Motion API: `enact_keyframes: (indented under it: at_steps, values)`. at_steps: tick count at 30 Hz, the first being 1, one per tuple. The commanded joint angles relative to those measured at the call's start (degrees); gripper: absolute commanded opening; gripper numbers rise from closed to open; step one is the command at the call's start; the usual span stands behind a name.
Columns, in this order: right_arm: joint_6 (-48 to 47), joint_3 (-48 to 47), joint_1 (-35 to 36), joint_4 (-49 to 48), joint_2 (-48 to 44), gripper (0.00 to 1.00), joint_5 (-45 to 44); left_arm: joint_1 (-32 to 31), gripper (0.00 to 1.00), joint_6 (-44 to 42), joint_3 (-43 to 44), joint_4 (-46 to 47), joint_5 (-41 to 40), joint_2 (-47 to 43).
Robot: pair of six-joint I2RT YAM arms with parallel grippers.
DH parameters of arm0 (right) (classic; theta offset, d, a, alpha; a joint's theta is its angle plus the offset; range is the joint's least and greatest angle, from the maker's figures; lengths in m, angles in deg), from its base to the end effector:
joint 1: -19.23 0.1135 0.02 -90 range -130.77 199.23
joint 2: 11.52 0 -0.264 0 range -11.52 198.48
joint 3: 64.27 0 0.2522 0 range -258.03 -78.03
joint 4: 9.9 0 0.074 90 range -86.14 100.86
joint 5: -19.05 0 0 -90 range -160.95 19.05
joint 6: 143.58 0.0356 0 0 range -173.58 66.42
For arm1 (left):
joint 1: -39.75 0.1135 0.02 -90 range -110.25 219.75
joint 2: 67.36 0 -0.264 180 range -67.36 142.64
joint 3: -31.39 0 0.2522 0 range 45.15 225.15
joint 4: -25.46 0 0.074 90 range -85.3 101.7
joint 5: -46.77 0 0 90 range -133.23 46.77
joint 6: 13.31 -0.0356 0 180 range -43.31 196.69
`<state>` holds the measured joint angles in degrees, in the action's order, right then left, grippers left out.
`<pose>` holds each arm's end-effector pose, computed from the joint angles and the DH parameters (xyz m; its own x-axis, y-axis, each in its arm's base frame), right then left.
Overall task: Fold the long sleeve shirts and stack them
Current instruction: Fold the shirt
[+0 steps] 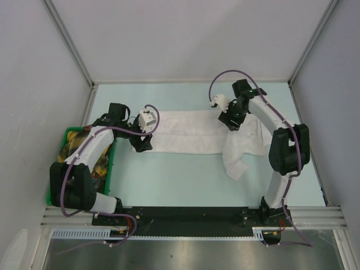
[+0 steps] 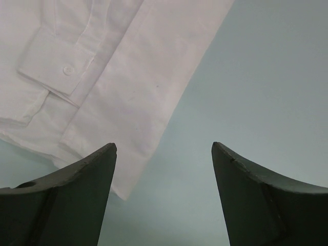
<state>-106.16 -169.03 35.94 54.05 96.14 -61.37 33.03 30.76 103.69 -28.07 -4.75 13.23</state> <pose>0.3765 0.1192 0.2520 -0.2602 -0.8958 -0.3604 -0.9098 0.3525 -0.2192 0.2700 -0.0541 0.2478 -0.3334 0.6056 -0.7225 0.8957 0.4427 -0.0422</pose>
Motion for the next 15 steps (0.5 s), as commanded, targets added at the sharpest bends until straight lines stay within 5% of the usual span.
enact_keyframes:
  at_steps: [1,4,7,15]
  values:
    - [-2.07,-0.16,-9.14,11.32,-11.63,0.64,15.26,-1.19,0.81,1.63,2.36,1.8,4.67,0.79]
    - [-12.61,11.87,-9.07,11.24,-22.71,0.71,17.49,-1.54,0.81,2.25,2.19,2.06,5.38,2.28]
    - [-18.61,23.04,-1.61,9.05,-28.62,0.73,14.15,-1.54,0.82,3.48,2.19,2.85,6.52,3.34]
    - [-24.58,37.39,13.07,-5.63,-25.14,0.73,4.92,-1.54,0.84,4.98,1.57,3.47,5.91,0.88]
